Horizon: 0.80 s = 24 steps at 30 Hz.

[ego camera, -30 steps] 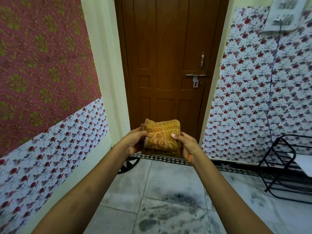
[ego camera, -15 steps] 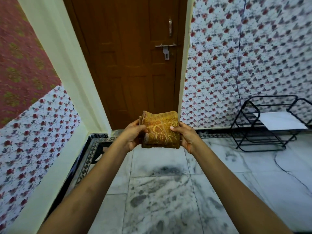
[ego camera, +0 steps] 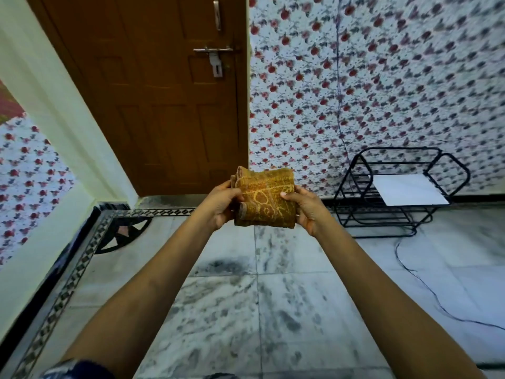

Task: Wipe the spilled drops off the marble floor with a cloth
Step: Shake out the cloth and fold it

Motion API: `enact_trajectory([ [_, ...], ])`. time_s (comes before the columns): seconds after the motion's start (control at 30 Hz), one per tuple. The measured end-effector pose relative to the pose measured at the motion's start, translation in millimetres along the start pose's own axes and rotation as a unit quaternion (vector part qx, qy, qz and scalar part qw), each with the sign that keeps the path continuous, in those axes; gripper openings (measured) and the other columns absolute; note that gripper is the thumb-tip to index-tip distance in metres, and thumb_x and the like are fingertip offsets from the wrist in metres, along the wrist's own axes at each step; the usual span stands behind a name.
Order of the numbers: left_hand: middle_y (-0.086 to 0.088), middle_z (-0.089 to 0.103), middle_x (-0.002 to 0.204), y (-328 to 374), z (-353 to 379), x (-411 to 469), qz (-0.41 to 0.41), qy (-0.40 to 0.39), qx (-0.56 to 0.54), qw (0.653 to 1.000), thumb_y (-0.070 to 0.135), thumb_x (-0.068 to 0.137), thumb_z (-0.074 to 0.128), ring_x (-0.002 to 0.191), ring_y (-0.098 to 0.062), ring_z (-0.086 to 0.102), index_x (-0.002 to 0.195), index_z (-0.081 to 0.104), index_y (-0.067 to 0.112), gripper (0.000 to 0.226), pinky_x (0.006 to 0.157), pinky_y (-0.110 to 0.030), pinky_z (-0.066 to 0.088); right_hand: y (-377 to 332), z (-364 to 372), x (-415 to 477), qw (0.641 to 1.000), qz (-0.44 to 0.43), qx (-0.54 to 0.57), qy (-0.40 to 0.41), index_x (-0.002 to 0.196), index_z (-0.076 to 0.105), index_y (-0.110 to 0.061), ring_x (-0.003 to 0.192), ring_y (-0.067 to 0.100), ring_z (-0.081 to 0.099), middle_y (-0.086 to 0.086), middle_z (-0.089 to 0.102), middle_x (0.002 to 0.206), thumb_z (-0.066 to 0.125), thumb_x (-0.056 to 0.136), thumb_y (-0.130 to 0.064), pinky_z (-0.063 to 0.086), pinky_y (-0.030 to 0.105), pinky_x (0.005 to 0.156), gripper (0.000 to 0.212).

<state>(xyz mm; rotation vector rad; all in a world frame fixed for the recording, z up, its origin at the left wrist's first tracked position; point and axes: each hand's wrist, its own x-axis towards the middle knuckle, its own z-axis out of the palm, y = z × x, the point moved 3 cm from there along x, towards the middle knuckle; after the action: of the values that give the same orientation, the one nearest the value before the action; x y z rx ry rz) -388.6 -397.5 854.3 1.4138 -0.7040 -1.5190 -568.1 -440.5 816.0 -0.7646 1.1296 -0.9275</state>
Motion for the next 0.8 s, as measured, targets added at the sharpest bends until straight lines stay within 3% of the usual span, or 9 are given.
enact_trajectory([
  [0.3, -0.011, 0.057, 0.098, -16, 137, 80, -0.032, -0.023, -0.005, 0.999, -0.013, 0.082, 0.038, 0.088, -0.027, 0.056, 0.125, 0.053, 0.011, 0.051, 0.075, -0.039, 0.052, -40, -140, 45, 0.999, 0.002, 0.018, 0.051, 0.133, 0.050, -0.016, 0.110, 0.025, 0.057, 0.009, 0.060, 0.124, 0.064, 0.085, -0.010, 0.049, 0.036, 0.078, 0.050],
  [0.43, -0.013, 0.052, 0.099, -21, 195, 131, -0.075, -0.039, -0.036, 0.996, -0.012, 0.082, 0.037, 0.071, -0.024, 0.053, 0.088, 0.052, 0.009, 0.027, 0.048, -0.029, 0.052, -62, -198, 79, 0.997, -0.005, 0.026, 0.071, 0.132, 0.051, -0.017, 0.111, 0.026, 0.057, 0.008, 0.061, 0.124, 0.068, 0.082, -0.012, 0.051, 0.042, 0.086, 0.053],
  [0.57, -0.012, 0.045, 0.091, -22, 256, 193, -0.102, -0.054, -0.029, 0.993, -0.007, 0.076, 0.042, 0.066, -0.021, 0.049, 0.081, 0.043, 0.010, 0.018, 0.051, -0.027, 0.052, -91, -258, 115, 0.994, -0.012, 0.026, 0.101, 0.129, 0.054, -0.016, 0.112, 0.028, 0.057, 0.009, 0.062, 0.123, 0.069, 0.081, -0.014, 0.048, 0.050, 0.094, 0.050],
  [0.7, -0.005, 0.039, 0.068, -9, 338, 247, -0.106, -0.087, 0.002, 0.991, -0.008, 0.080, 0.039, 0.050, -0.017, 0.042, 0.069, 0.037, 0.011, 0.022, 0.037, -0.018, 0.042, -133, -322, 151, 0.990, -0.009, 0.028, 0.141, 0.128, 0.053, -0.012, 0.092, 0.020, 0.059, 0.010, 0.061, 0.115, 0.062, 0.088, -0.010, 0.051, 0.036, 0.072, 0.042],
  [0.8, -0.005, 0.035, 0.064, -2, 390, 282, -0.109, -0.105, 0.013, 0.988, -0.008, 0.081, 0.035, 0.038, -0.015, 0.043, 0.067, 0.036, 0.011, 0.024, 0.036, -0.015, 0.040, -157, -367, 177, 0.986, -0.011, 0.033, 0.165, 0.126, 0.056, -0.011, 0.088, 0.019, 0.059, 0.011, 0.062, 0.114, 0.062, 0.088, -0.010, 0.050, 0.033, 0.067, 0.039],
])
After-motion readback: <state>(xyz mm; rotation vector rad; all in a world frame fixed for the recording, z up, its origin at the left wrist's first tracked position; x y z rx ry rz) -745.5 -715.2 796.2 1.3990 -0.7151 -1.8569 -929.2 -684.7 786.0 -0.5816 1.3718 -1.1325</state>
